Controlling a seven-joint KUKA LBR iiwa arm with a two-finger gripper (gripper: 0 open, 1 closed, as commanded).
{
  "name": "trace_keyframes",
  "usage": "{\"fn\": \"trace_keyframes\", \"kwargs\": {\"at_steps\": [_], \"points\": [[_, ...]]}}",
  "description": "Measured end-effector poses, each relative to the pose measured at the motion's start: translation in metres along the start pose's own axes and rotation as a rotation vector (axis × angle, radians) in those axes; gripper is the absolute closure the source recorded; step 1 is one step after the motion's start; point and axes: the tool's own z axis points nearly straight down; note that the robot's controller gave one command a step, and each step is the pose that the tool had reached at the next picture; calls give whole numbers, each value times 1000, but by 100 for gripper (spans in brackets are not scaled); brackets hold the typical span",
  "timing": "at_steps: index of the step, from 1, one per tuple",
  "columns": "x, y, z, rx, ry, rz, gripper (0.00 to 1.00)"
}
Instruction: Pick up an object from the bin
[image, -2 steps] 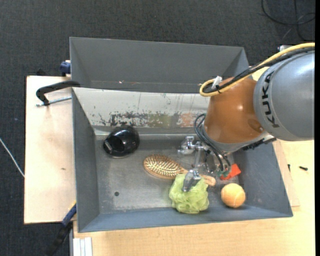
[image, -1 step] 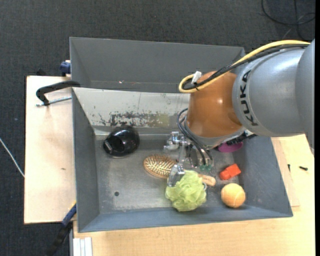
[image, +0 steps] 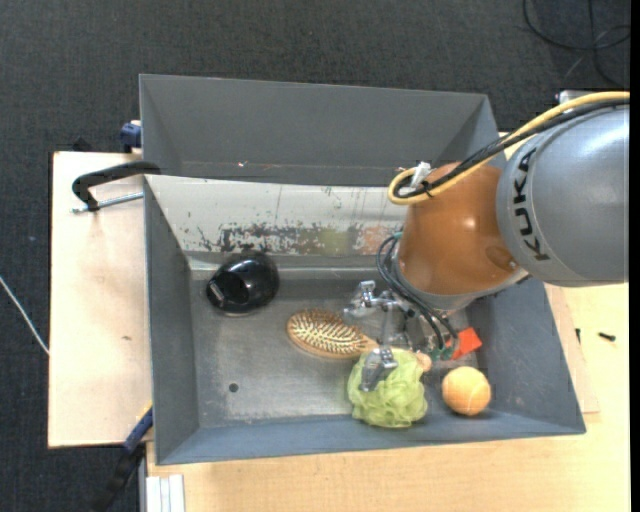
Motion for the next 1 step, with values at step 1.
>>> {"fn": "trace_keyframes", "kwargs": {"at_steps": [1], "points": [[-28, 9, 35, 1, -4, 85, 0]]}}
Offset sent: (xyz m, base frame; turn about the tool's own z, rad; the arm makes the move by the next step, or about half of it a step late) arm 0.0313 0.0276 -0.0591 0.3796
